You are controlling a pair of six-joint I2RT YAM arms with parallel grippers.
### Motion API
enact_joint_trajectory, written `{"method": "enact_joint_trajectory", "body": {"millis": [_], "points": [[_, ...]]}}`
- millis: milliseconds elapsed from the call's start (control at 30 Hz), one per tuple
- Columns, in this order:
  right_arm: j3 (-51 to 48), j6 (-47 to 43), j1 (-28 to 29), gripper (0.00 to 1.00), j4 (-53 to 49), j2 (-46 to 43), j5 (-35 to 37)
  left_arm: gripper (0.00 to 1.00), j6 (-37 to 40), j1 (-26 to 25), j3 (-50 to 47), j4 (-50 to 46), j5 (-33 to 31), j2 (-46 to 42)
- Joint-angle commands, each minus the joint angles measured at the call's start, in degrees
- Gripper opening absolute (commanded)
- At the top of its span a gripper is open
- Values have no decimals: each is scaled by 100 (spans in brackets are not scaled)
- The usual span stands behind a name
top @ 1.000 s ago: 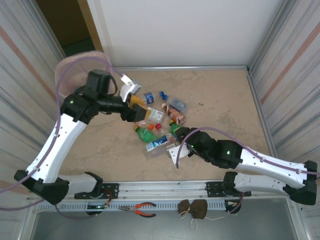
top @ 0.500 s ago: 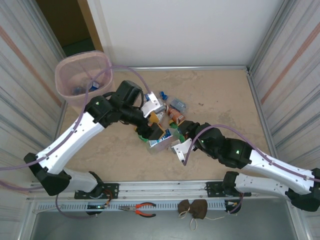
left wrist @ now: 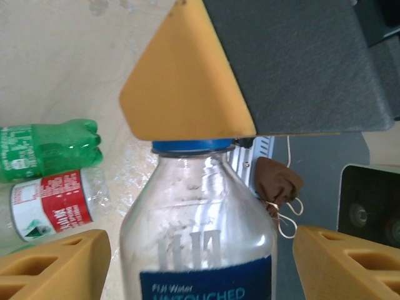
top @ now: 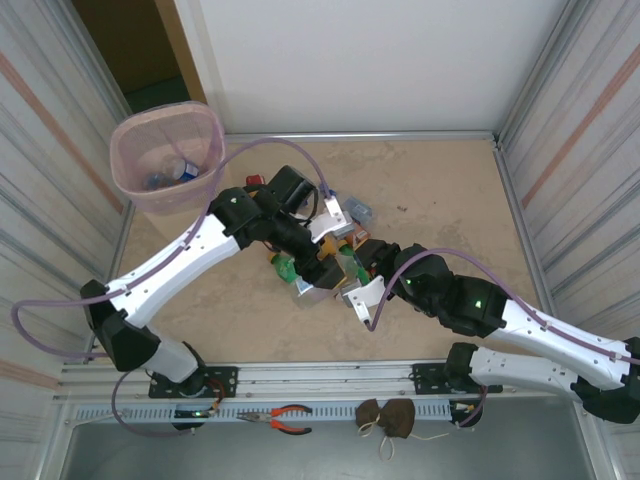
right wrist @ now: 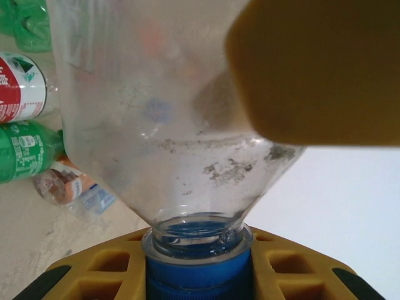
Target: Put the plastic bottles in the bin
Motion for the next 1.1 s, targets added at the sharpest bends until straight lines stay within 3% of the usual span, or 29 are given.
{"method": "enact_joint_trajectory", "body": {"millis": [0,467,600,867,1067], "points": [[225,-259,46,5,170,-103,-29,75,240,-85,219,-222,346,134],[305,-320,56,5,94,-25,-61,59,459,-141,383,-480,472,323],[305,-311,71,9,55,-59,-135,55,473,-139,392,-471,404,295],[279,-236,176,46,-37,-171,-81,50,402,-141,352,-289,-3,150],[320,298,358,72,-321,-309,204,50,368,-68,322,-170,-301,11]]}}
